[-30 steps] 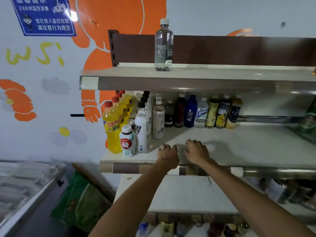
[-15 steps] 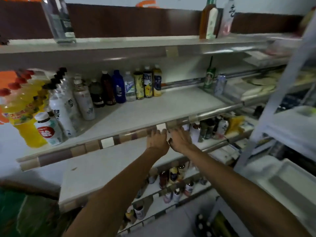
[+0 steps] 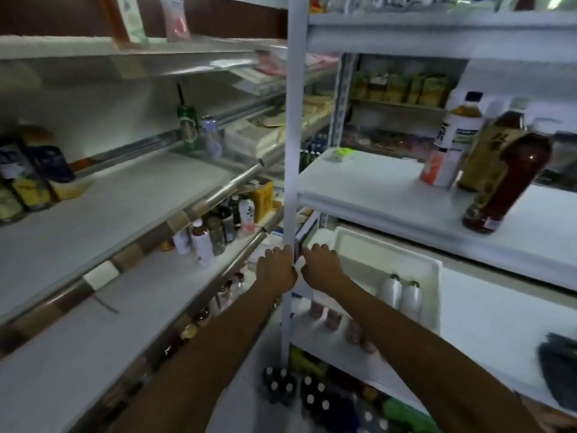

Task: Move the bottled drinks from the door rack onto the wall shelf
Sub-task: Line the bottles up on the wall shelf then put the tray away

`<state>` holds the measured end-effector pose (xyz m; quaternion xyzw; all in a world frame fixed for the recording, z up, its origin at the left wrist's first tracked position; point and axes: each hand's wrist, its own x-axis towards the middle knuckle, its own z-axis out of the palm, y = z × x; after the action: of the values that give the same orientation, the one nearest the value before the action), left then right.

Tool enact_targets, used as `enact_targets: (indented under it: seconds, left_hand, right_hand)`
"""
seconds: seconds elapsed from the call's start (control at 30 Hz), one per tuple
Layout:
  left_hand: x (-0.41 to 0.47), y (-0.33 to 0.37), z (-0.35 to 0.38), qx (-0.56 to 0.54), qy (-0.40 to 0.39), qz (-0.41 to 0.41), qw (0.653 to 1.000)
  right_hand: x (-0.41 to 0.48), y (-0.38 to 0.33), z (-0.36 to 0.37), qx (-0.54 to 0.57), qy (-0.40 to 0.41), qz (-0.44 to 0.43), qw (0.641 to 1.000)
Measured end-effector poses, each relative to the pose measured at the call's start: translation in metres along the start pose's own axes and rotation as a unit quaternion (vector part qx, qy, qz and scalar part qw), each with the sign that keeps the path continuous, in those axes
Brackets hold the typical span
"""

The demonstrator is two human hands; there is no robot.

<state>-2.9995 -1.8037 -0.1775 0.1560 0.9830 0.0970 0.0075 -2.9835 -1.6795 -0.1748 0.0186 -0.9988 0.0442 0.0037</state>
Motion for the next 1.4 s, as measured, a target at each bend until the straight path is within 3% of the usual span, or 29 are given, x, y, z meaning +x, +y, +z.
enact_targets:
  seconds: [0.23, 0.4, 0.53, 0.7, 0.87, 0.97, 1.2, 1.4]
  left_hand:
    - [0.042, 0.070, 0.053, 0.019, -0.063, 0.136, 0.989]
    - [0.065, 0.117, 0.098, -0.008, -0.124, 0.162, 0.979]
    - [0.088, 0.156, 0.134, -0.053, -0.137, 0.165, 0.975]
    - [0.115, 0.197, 0.184, -0.113, -0.229, 0.113, 0.960]
    - [0.122, 0.218, 0.227, -0.228, -0.349, -0.004, 0.909]
    - [0.130, 0.215, 0.237, -0.235, -0.336, -0.030, 0.911]
    - [0.134, 0.202, 0.224, -0.247, -0.279, -0.035, 0.927]
    - [0.143, 0.200, 0.171, -0.426, -0.293, -0.157, 0.842]
  right_hand:
    - [-0.030, 0.105, 0.036, 0.073, -0.041, 0.184, 0.979]
    - [-0.058, 0.178, 0.073, 0.195, -0.023, 0.317, 0.928]
    - [-0.063, 0.226, 0.097, 0.232, -0.033, 0.397, 0.887]
    - [-0.031, 0.256, 0.132, 0.260, -0.064, 0.428, 0.863]
    - [-0.013, 0.272, 0.154, 0.324, -0.047, 0.478, 0.815]
    - [-0.015, 0.278, 0.166, 0.365, -0.039, 0.495, 0.787]
    - [-0.011, 0.278, 0.153, 0.359, -0.039, 0.472, 0.805]
    - [-0.018, 0.274, 0.113, 0.377, -0.026, 0.454, 0.807]
